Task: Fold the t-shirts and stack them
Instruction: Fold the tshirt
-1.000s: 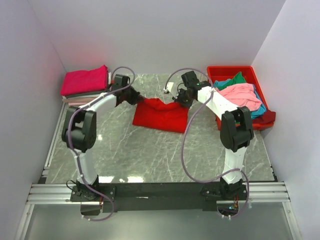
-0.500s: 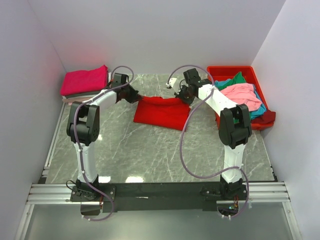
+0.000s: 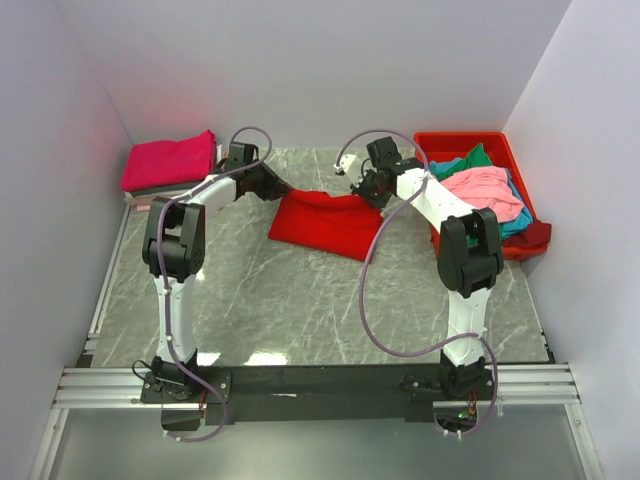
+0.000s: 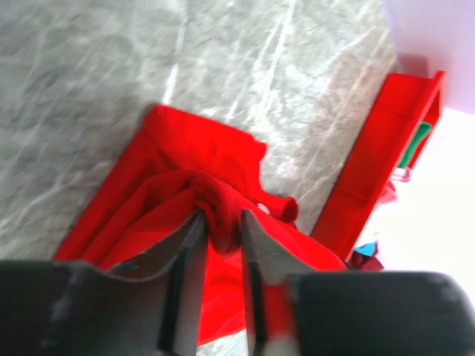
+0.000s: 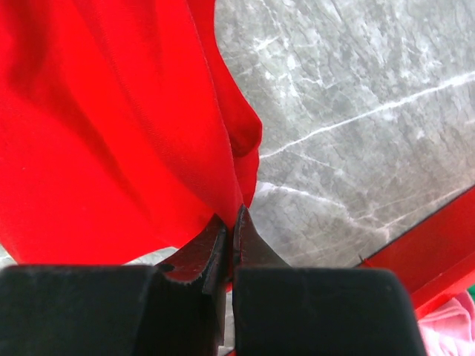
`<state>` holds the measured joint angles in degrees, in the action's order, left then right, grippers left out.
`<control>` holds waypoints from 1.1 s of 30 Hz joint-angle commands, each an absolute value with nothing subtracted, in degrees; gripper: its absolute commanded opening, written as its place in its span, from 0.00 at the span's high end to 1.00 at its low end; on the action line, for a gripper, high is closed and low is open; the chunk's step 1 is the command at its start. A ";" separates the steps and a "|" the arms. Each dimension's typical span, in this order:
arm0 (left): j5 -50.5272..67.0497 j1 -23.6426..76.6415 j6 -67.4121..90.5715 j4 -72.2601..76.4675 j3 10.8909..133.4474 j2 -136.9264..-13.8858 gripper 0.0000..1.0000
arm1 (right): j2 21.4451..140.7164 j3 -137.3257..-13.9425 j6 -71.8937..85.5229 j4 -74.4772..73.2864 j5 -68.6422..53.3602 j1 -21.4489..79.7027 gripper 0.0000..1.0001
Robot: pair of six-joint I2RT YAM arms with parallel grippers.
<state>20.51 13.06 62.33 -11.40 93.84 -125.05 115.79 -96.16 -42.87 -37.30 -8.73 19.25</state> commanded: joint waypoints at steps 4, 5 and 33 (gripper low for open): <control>25.05 12.31 57.67 -7.56 99.31 -125.77 0.57 | 115.58 -97.65 -38.25 -36.83 -4.14 18.99 0.91; 24.35 11.87 56.61 -7.82 100.10 -125.42 0.54 | 115.05 -97.04 -36.67 -36.22 -3.00 18.81 0.61; 24.52 10.37 26.55 -16.78 83.49 -110.21 0.36 | 106.87 -83.58 -5.28 -30.59 -30.67 12.22 0.79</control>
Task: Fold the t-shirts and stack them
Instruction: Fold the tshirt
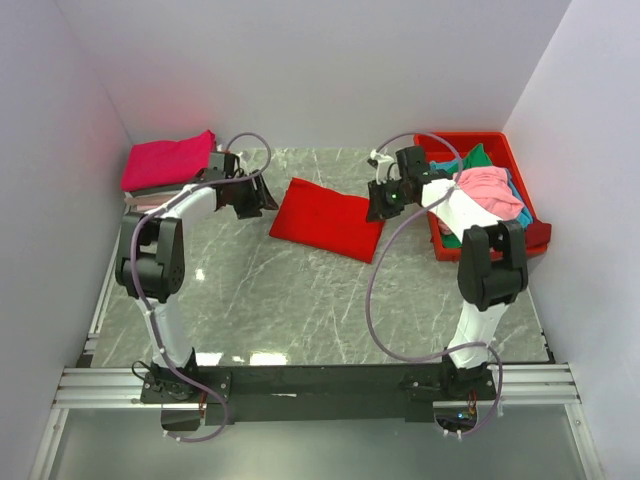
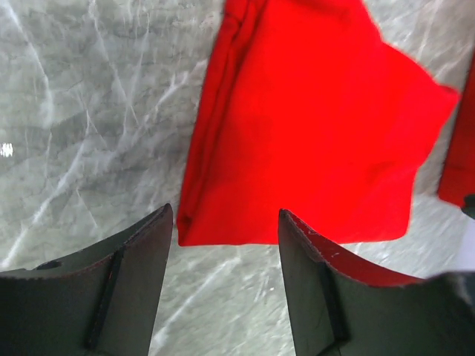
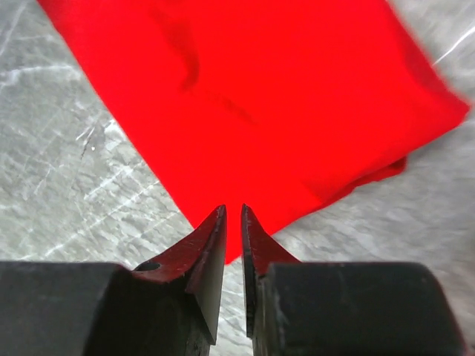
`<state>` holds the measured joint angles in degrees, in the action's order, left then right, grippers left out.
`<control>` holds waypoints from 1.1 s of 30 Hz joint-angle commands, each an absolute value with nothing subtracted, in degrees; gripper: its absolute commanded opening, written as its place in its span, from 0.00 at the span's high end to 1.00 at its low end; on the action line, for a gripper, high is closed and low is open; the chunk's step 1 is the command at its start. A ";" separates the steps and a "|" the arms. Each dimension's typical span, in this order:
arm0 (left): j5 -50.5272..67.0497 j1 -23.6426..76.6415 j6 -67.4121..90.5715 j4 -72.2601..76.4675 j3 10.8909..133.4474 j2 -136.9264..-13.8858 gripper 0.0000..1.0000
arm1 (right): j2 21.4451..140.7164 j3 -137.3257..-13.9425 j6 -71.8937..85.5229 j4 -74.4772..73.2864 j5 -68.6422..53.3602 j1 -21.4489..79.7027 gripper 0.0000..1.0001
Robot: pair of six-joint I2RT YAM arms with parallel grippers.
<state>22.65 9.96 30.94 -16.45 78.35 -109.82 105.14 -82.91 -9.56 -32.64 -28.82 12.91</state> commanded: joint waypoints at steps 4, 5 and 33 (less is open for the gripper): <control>25.22 10.63 21.90 -20.90 91.02 -115.83 0.37 | 107.84 -82.89 -3.87 -30.50 -31.99 10.64 0.79; 26.18 10.63 21.10 -21.87 92.45 -118.71 0.36 | 108.02 -82.53 -3.69 -30.06 -32.17 10.29 0.78; 29.01 15.64 13.36 -39.81 112.67 -138.69 0.23 | 120.50 -84.37 -2.11 -34.89 -35.51 4.75 0.70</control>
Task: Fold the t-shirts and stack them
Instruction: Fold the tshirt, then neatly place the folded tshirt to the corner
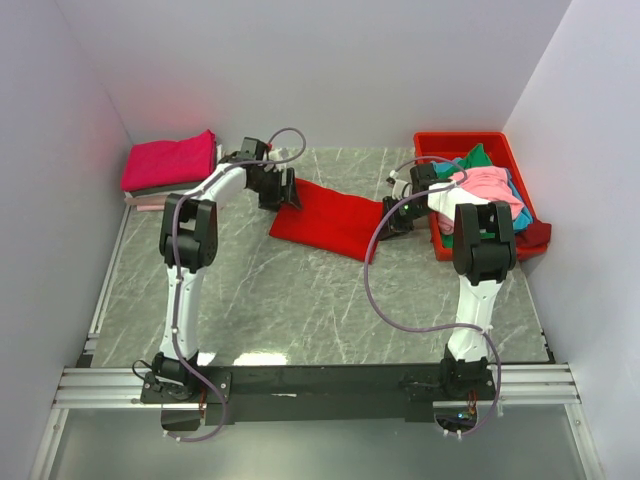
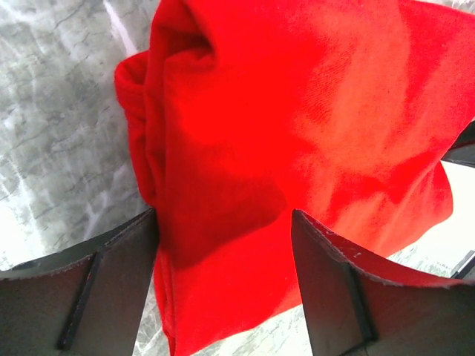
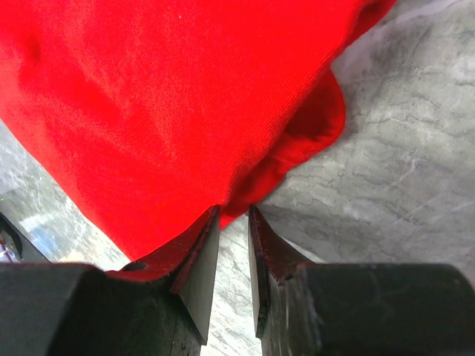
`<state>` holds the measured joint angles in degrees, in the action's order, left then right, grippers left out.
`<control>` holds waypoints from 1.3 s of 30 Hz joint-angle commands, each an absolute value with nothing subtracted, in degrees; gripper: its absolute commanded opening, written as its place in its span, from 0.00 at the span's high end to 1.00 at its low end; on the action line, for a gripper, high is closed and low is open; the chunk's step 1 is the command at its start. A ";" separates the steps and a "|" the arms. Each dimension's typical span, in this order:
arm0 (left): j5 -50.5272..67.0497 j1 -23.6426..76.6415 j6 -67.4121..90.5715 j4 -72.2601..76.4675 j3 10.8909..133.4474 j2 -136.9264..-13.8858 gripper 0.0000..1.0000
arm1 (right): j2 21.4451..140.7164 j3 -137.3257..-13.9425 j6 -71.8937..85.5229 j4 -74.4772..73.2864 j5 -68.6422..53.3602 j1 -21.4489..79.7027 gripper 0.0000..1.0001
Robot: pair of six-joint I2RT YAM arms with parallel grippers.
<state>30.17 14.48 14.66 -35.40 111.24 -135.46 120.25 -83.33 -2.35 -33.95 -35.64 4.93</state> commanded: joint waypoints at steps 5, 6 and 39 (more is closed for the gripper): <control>31.28 17.14 13.18 -42.97 113.64 -141.32 0.27 | 120.76 -84.46 -1.93 -35.07 -36.47 4.75 0.70; 32.07 17.40 13.18 -43.33 113.90 -141.68 0.28 | 120.76 -84.46 -1.93 -34.98 -36.56 4.75 0.71; -42.09 28.39 8.35 -34.98 109.85 -114.60 1.00 | 97.74 -84.02 -8.09 -37.26 -37.08 4.75 0.64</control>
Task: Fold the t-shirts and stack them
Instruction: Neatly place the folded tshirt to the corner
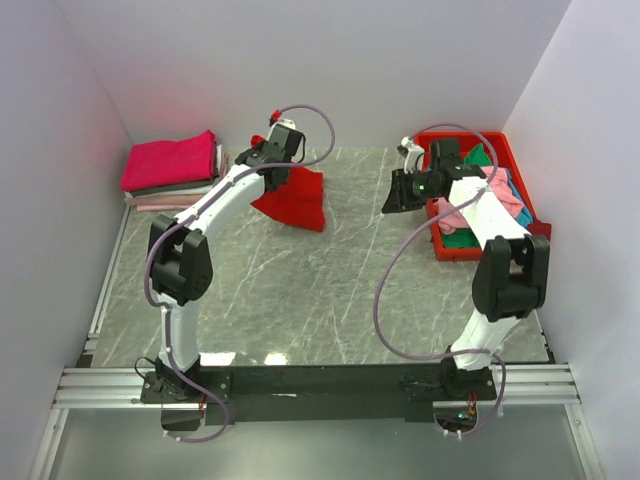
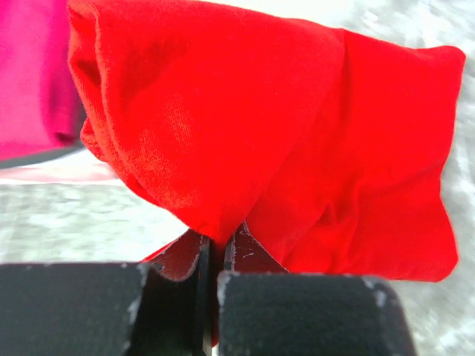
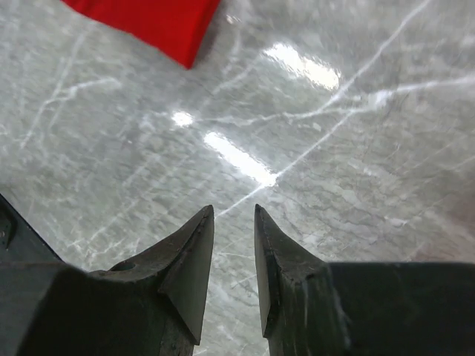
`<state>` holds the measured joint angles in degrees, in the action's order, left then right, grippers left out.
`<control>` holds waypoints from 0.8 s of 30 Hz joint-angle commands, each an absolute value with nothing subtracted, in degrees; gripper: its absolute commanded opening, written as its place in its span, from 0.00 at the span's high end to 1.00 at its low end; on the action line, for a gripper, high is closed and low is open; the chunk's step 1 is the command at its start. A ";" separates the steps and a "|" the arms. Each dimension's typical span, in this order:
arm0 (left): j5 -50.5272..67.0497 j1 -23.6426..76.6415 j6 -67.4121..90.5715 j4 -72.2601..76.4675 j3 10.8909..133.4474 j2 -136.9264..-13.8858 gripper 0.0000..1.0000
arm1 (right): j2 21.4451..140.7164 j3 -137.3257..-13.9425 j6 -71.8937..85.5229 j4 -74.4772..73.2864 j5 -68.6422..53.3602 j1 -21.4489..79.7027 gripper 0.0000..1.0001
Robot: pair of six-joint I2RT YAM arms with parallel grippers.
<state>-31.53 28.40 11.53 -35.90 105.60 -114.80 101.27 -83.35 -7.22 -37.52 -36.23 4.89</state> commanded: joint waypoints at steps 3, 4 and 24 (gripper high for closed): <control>-45.96 28.30 5.90 -34.63 112.76 -116.45 1.00 | 96.07 -83.50 -8.00 -37.26 -38.05 4.75 0.64; -46.75 28.30 5.11 -34.28 113.46 -116.80 1.00 | 95.72 -83.41 -8.00 -37.35 -38.32 4.75 0.64; -47.90 21.10 -14.32 -27.16 124.28 -122.35 1.00 | 86.22 -76.11 -10.37 -37.79 -41.75 6.50 0.63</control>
